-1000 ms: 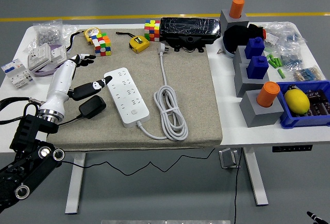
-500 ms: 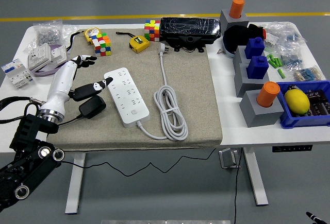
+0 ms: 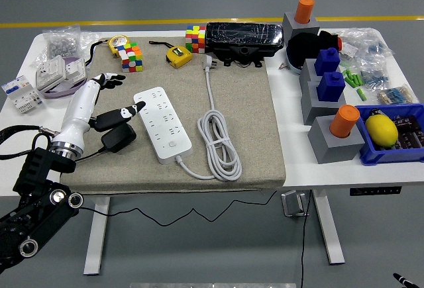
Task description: Put the plug near the board,insert it into the board,press the button,pull the plug out
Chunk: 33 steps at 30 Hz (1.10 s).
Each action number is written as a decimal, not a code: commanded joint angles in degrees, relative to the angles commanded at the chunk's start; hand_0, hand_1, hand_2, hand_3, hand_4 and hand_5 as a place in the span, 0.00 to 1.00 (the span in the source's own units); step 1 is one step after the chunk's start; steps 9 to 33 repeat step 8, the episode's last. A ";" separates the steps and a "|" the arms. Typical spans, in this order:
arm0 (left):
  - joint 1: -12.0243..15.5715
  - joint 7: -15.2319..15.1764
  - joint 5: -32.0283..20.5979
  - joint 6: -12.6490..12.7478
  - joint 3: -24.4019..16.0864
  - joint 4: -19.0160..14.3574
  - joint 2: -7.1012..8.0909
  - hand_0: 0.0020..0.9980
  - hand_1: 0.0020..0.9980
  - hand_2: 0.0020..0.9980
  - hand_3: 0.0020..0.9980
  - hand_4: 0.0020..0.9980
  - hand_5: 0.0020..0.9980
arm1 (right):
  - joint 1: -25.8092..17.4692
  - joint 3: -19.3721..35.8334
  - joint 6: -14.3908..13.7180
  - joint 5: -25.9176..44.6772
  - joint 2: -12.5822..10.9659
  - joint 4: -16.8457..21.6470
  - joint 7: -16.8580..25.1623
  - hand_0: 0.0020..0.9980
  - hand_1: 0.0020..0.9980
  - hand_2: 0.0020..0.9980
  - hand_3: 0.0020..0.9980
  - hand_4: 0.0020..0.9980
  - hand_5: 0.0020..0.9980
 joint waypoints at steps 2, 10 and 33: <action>-0.03 -0.01 -0.02 0.00 0.05 -0.01 -0.03 0.75 0.72 0.72 0.73 0.94 0.47 | -0.10 0.04 -0.02 0.01 -0.07 0.02 0.01 0.65 0.64 0.61 0.54 0.97 0.54; 0.04 0.07 0.01 -0.05 0.01 0.03 -0.06 0.75 0.72 0.72 0.73 0.94 0.48 | -0.10 0.09 -0.04 -0.04 -0.27 0.16 0.04 0.65 0.64 0.61 0.54 0.97 0.54; 0.04 0.07 0.01 -0.05 0.01 0.03 -0.06 0.75 0.72 0.72 0.73 0.94 0.48 | -0.10 0.09 -0.04 -0.04 -0.27 0.16 0.04 0.65 0.64 0.61 0.54 0.97 0.54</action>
